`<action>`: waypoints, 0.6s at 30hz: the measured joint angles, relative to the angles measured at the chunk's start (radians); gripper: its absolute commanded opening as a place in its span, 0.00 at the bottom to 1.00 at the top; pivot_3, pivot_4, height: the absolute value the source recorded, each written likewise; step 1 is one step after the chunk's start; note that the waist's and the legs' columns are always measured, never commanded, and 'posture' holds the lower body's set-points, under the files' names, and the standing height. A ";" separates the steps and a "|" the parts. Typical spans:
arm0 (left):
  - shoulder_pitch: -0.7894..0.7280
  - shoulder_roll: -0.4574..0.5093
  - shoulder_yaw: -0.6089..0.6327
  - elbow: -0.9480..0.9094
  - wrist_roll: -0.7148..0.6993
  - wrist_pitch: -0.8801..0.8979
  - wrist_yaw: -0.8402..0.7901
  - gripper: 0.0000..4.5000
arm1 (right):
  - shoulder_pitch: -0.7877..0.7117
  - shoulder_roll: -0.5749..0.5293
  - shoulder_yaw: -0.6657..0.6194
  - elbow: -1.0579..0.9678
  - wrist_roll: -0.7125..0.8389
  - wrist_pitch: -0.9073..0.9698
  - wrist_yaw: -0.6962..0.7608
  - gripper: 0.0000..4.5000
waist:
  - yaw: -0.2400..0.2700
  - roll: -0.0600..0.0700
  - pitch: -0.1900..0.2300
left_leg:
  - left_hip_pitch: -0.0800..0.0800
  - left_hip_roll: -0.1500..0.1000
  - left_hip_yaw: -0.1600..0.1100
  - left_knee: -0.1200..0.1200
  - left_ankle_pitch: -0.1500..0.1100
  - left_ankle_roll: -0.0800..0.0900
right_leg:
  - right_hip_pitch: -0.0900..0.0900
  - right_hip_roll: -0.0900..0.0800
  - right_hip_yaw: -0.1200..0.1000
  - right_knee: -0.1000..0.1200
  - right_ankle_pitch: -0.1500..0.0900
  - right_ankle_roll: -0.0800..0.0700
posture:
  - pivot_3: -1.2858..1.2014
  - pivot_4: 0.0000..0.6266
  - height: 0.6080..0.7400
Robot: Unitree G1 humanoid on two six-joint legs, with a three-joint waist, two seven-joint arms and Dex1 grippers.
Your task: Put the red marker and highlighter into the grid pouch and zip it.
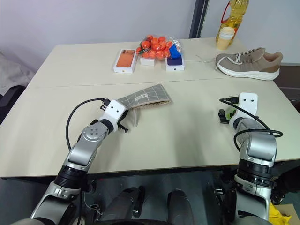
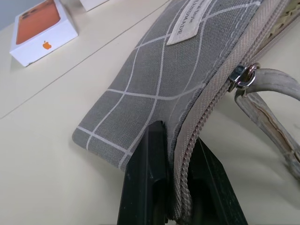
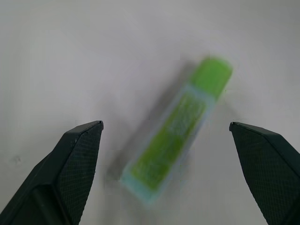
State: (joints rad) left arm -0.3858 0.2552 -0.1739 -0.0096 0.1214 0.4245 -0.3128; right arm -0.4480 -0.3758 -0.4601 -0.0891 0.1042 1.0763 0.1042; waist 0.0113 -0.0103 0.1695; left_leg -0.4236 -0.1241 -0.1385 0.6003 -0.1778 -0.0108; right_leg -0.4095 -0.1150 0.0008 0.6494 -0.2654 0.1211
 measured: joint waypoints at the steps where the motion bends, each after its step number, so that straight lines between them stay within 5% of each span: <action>1: -0.004 -0.004 0.000 0.003 0.000 -0.001 0.000 0.00 | -0.001 0.008 -0.004 0.010 0.000 0.000 -0.013 0.99 | 0.000 0.000 0.000 | 0.000 0.000 0.000 0.000 0.000 0.000 | 0.000 0.000 0.000 0.000 0.000 0.000 | 0.52 0.24 1.00; 5: -0.009 -0.006 0.000 0.010 0.000 -0.005 0.000 0.00 | -0.012 0.017 -0.031 0.059 0.023 -0.016 -0.038 0.84 | -0.001 0.000 0.000 | 0.000 0.000 0.000 0.000 0.000 0.000 | 0.000 0.000 0.000 0.000 0.000 0.000 | 0.52 0.24 1.00; 11: -0.009 -0.007 0.001 0.010 0.000 -0.006 0.007 0.00 | -0.027 0.019 -0.028 0.107 0.038 -0.073 -0.044 0.19 | -0.006 0.000 0.000 | 0.000 0.000 0.000 0.000 0.000 0.000 | 0.000 0.000 0.000 0.000 0.000 0.000 | 0.52 0.24 1.00; 14: -0.009 -0.007 0.003 0.010 0.000 -0.006 0.010 0.00 | -0.020 -0.006 0.041 0.110 0.037 -0.101 0.008 0.20 | -0.010 0.000 0.000 | 0.000 0.000 0.000 0.000 0.000 0.000 | 0.000 0.001 0.000 0.000 0.000 0.000 | 0.52 0.24 1.00; 18: -0.009 -0.004 0.009 0.010 -0.002 -0.008 0.011 0.00 | 0.038 -0.196 0.333 0.016 -0.015 -0.275 0.226 0.20 | -0.020 0.001 0.000 | 0.000 0.000 0.000 0.000 0.000 0.000 | 0.000 0.000 0.000 0.000 0.000 0.001 | 0.52 0.24 1.00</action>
State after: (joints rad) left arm -0.3946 0.2513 -0.1652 0.0003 0.1191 0.4166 -0.3018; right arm -0.4101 -0.5717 -0.1273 -0.0727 0.0894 0.8013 0.3297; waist -0.0085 -0.0093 0.1697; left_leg -0.4234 -0.1242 -0.1382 0.6001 -0.1778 -0.0107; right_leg -0.4093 -0.1146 0.0004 0.6495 -0.2657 0.1216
